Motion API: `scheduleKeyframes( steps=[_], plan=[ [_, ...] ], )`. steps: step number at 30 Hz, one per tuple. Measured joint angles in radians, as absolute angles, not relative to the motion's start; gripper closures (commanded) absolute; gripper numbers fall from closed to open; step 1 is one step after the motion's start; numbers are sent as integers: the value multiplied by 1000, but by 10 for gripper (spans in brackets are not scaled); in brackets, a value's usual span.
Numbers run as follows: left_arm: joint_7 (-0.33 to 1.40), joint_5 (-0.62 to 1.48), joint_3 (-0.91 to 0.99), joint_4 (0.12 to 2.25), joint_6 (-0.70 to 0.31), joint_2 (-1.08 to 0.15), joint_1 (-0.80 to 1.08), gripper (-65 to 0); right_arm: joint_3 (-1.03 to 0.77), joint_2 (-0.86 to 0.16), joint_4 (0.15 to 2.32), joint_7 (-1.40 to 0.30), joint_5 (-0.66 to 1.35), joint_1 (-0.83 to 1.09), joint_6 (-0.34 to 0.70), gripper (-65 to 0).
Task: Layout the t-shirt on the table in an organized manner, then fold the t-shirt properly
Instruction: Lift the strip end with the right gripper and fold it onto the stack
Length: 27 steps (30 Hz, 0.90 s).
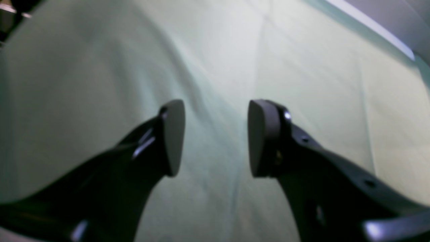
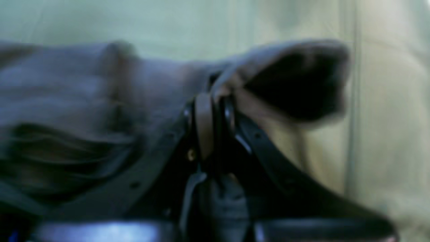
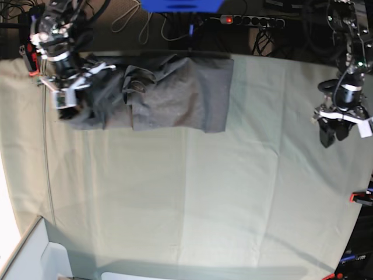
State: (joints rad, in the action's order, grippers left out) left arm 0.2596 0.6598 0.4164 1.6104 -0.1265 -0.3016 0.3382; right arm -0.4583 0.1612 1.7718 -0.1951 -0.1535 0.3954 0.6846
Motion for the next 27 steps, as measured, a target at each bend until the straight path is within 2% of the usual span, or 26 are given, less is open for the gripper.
scheduleKeyframes(
  steps=[8,16,27],
  plan=[
    [265,662,488,1618,-127,-302,385,-294,-175,151,1851,-200,-157,427,684,0],
    [264,664,554,1620,-127,-302,457,-294,102,149,1839,-196,-157,413,684,0],
    [262,667,626,1621,-128,-297,513,-294,204,147,1607,-199,-161,274,684,0]
  ],
)
